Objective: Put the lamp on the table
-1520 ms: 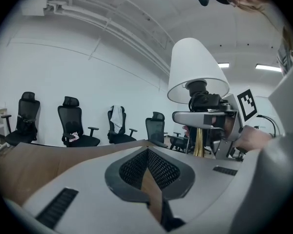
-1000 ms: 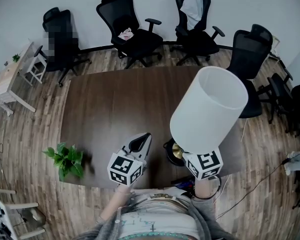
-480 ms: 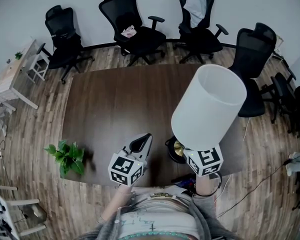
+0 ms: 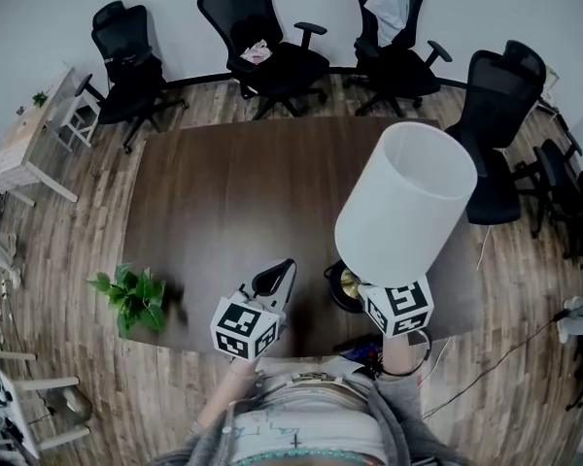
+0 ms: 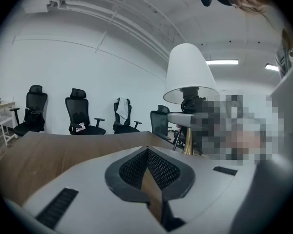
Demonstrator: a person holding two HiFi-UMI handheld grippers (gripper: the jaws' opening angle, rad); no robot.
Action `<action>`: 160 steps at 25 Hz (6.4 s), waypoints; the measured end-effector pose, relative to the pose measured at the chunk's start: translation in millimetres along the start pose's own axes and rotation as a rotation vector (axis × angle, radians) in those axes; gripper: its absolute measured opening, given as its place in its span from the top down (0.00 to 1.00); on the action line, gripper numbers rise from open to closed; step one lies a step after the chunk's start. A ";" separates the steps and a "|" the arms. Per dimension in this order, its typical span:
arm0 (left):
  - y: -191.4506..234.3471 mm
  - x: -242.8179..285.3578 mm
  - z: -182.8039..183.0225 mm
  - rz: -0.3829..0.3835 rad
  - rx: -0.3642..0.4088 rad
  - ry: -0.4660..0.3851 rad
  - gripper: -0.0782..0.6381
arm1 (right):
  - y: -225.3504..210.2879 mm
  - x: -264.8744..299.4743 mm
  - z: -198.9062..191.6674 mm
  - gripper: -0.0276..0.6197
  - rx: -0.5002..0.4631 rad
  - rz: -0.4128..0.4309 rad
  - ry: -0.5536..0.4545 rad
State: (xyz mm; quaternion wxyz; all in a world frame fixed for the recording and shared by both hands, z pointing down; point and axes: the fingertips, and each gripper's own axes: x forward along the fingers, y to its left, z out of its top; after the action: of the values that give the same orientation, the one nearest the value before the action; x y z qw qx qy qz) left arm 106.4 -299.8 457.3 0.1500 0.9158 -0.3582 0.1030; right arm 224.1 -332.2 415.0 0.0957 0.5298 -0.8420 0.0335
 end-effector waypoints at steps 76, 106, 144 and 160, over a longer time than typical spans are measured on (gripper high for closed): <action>18.6 -0.7 -82.9 0.032 -0.059 0.222 0.88 | -5.3 84.3 -126.4 0.82 0.044 0.062 0.156; 10.3 5.1 -106.6 -0.027 -0.097 0.280 0.88 | 3.8 102.3 -150.4 0.82 0.034 0.074 0.187; 4.9 21.2 -96.4 -0.086 -0.058 0.274 0.88 | 12.8 85.1 -167.7 0.86 0.087 0.114 0.221; -1.8 22.0 -97.2 -0.128 -0.033 0.284 0.88 | 19.0 77.9 -172.5 0.86 0.106 0.120 0.189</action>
State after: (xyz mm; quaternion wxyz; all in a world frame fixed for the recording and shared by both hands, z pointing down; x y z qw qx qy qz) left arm 115.6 -278.5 554.2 0.2206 0.9103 -0.2758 0.2159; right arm 196.0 -365.7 600.1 0.1445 0.4774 -0.8564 0.1334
